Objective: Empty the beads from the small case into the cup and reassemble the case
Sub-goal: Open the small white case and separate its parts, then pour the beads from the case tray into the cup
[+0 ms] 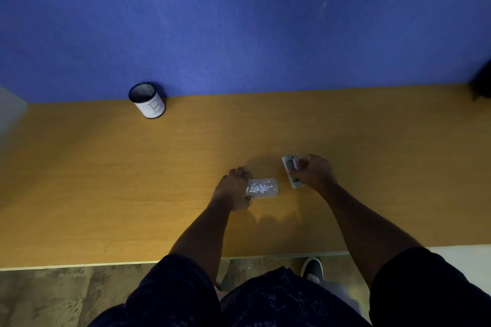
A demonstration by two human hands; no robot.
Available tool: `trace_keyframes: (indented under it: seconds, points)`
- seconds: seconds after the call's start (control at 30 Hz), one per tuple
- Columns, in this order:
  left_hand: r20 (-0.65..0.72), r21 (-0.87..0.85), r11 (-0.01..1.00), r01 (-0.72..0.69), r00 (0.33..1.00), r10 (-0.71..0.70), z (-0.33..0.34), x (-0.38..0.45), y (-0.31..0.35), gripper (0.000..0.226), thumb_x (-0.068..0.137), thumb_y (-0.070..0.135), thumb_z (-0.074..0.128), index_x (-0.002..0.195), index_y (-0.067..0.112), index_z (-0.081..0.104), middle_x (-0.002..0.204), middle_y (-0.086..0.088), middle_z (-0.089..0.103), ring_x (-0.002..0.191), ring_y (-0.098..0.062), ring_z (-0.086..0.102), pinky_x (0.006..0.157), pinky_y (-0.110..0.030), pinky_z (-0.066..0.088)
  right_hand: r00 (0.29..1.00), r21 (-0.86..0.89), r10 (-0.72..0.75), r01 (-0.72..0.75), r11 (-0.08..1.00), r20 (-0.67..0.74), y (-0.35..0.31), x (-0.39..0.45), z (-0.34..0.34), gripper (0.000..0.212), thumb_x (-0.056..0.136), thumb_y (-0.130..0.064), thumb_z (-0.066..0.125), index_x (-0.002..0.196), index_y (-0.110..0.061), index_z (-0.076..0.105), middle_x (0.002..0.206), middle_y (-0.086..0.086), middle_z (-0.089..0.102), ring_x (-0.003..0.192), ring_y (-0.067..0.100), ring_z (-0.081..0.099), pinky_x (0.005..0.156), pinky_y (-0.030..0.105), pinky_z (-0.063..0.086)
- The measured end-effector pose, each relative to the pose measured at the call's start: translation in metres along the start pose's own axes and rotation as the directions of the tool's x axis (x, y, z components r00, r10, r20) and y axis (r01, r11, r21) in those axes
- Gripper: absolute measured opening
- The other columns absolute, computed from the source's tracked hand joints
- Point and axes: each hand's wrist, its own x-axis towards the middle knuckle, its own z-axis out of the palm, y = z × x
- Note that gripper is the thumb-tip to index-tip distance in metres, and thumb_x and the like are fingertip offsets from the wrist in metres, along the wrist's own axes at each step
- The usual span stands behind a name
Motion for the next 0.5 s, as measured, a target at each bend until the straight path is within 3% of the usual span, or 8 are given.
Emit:
trace_keyframes:
  seconds: [0.2,0.27,0.5]
  points:
    - [-0.005,0.032,0.999,-0.021,1.0,0.021,-0.003,0.0,0.0,0.071,0.077,0.044,0.07,0.137,0.014,0.048,0.136,-0.009,0.049,0.124,-0.03,0.049,0.099,-0.042,0.05,0.978,-0.126,0.185,-0.196,0.973,-0.096,0.007,-0.011,-0.009,0.048,0.075,-0.049,0.074,0.102,-0.01,0.07,0.105,0.011,0.075,0.096,0.028,0.072,0.07,0.029,0.051]
    - [-0.008,0.044,0.999,-0.029,1.0,0.03,-0.003,0.0,0.0,0.071,0.077,0.046,0.069,0.137,0.014,0.048,0.134,-0.009,0.05,0.123,-0.03,0.05,0.098,-0.042,0.05,0.975,-0.154,0.192,-0.207,0.966,-0.11,0.007,-0.015,-0.01,0.045,0.076,-0.046,0.074,0.102,-0.01,0.07,0.105,0.011,0.075,0.095,0.028,0.073,0.067,0.027,0.047]
    - [-0.01,0.079,0.996,-0.045,0.999,0.046,-0.003,0.0,-0.002,0.074,0.072,0.05,0.07,0.134,0.014,0.049,0.132,-0.009,0.053,0.119,-0.03,0.052,0.096,-0.042,0.051,0.978,-0.256,0.185,-0.203,0.945,-0.093,0.006,-0.023,-0.011,0.045,0.077,-0.044,0.072,0.107,-0.01,0.07,0.108,0.011,0.074,0.098,0.029,0.071,0.077,0.032,0.055]
